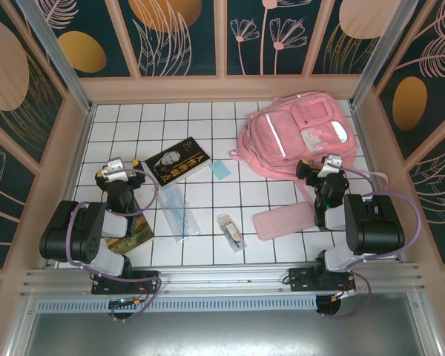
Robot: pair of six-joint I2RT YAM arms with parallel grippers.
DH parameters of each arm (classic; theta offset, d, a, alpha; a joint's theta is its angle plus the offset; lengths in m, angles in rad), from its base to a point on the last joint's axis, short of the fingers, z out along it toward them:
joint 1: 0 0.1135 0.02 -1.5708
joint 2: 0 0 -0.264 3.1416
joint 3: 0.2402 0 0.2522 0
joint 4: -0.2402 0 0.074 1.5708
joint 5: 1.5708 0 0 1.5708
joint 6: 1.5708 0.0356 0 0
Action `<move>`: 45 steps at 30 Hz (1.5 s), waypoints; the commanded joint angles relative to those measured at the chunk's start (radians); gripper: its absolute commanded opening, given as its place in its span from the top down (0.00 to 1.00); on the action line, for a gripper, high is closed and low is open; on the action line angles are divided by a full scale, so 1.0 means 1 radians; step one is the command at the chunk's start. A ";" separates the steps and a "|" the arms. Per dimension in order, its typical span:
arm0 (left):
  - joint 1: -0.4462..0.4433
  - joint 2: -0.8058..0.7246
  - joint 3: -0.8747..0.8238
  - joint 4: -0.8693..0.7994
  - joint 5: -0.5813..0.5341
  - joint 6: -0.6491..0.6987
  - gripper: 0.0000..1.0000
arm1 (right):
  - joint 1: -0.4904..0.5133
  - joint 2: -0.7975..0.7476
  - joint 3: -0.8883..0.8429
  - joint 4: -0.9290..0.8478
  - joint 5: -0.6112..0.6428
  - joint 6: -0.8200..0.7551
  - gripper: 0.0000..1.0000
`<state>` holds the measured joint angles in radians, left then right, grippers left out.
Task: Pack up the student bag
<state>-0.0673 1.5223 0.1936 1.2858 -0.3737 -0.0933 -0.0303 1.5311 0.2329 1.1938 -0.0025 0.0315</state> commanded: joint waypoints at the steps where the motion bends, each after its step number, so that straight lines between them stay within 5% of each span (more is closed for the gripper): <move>1: 0.000 -0.058 0.048 -0.055 0.007 0.011 0.01 | -0.003 -0.003 0.003 0.044 -0.018 -0.019 0.01; 8: 0.000 -0.197 0.257 -0.506 -0.013 -0.076 0.01 | 0.058 -0.176 0.172 -0.414 0.195 0.050 0.04; 13: -0.002 -0.196 0.410 -0.754 0.134 -0.308 0.01 | 0.057 -0.214 0.390 -0.966 0.273 0.407 0.05; 17: -0.029 -0.151 0.468 -0.829 0.324 -0.517 0.01 | 0.027 -0.177 0.515 -1.217 0.222 0.573 0.05; 22: -0.202 -0.081 0.526 -0.846 0.351 -0.625 0.01 | -0.091 -0.104 0.572 -1.244 0.024 0.669 0.05; 32: -0.491 0.258 0.771 -0.787 0.411 -0.856 0.01 | -0.222 -0.008 0.590 -1.168 -0.157 0.631 0.04; 45: -0.618 0.713 1.240 -0.930 0.471 -0.993 0.05 | -0.229 0.052 0.554 -1.084 -0.296 0.604 0.04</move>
<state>-0.6727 2.1834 1.3521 0.4095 0.0757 -1.0504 -0.2604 1.5627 0.7959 0.0597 -0.2398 0.6533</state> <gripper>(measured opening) 0.961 0.958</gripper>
